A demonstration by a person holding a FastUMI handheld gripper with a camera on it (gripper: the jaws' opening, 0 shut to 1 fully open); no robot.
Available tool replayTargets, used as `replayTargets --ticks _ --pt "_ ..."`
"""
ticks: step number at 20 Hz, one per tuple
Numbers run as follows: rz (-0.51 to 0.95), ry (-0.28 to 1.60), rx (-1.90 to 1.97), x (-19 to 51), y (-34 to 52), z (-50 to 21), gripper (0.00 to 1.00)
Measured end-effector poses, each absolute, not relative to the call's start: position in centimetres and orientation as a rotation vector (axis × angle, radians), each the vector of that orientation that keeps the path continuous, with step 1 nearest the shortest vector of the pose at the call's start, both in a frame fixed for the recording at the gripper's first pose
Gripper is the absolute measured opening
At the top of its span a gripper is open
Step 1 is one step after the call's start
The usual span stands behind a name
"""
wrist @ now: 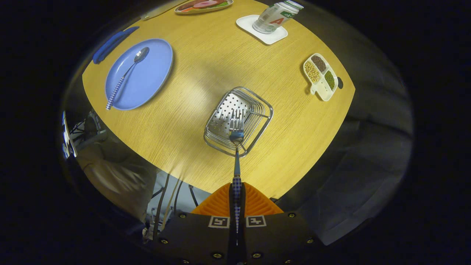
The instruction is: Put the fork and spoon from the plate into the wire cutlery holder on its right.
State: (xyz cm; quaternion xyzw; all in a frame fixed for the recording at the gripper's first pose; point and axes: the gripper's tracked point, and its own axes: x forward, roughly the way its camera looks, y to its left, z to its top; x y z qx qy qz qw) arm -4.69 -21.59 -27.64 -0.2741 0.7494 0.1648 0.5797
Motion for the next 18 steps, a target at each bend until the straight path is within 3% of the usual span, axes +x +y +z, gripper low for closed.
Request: replayTargets --ticks 11,18 --pt "0.374 1.923 -0.548 -2.4 -21.3 -31.0 0.01" --pt "0.345 1.956 -0.548 -1.3 -21.4 -31.6 0.07"
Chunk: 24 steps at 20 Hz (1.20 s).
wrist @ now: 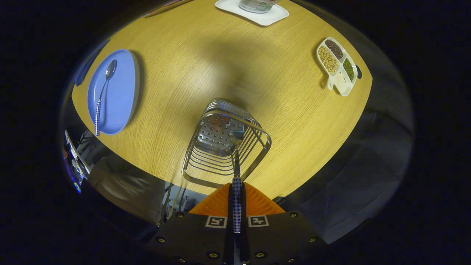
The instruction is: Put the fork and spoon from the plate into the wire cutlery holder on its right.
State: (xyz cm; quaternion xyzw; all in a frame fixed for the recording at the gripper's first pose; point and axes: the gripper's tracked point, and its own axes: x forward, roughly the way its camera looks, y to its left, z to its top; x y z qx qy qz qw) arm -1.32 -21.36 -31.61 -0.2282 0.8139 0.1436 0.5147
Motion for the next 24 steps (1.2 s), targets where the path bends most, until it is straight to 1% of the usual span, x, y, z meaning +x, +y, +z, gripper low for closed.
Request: replayTargets --ticks 2,3,8,9,11,12,19,24 --pt "0.337 1.963 -0.526 -1.2 -21.3 -31.5 0.07" --pt "0.333 1.959 -0.515 -1.0 -21.3 -31.5 0.09" --pt "0.317 1.912 -0.468 -0.6 -21.4 -30.5 0.11" --pt "0.320 1.905 -0.449 -0.7 -21.2 -30.2 0.20" --pt "0.299 1.873 -0.442 -0.4 -21.6 -29.5 0.21" --pt "0.284 1.842 -0.443 -0.2 -21.7 -29.0 0.26" --pt "0.286 1.705 -0.413 -1.9 -20.6 -25.0 0.26" --pt "0.290 1.640 -0.338 -3.5 -18.2 -23.6 0.27"
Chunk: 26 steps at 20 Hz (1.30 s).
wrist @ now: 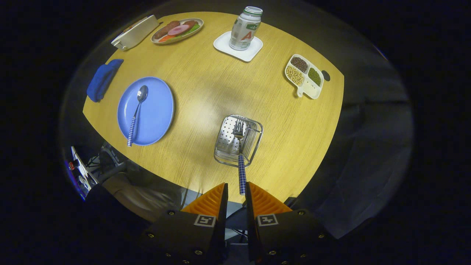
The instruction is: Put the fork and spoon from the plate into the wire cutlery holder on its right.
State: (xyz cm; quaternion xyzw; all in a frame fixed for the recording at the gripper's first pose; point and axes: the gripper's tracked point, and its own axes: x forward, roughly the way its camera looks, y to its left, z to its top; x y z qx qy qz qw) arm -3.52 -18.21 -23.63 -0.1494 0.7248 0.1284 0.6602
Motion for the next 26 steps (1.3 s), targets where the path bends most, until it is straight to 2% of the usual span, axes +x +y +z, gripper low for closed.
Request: replayTargets --ticks 12,26 --pt "0.423 1.596 -0.231 -9.9 -7.6 -25.9 0.27" --pt "0.501 1.581 -0.195 -10.2 2.8 -27.0 0.27"
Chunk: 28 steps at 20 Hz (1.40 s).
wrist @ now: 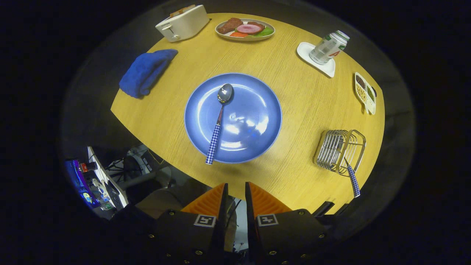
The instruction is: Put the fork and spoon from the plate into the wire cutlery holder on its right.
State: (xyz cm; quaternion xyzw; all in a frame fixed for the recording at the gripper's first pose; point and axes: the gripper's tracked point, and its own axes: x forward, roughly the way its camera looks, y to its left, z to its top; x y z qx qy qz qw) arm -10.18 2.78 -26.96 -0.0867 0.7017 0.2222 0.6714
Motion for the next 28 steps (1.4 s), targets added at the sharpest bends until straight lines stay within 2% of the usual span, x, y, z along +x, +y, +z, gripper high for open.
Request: replayTargets --ticks 15,28 --pt "0.502 1.603 -0.129 -8.1 8.7 -29.2 0.27" --pt "0.475 1.653 -0.163 -7.5 9.8 -33.5 0.26"
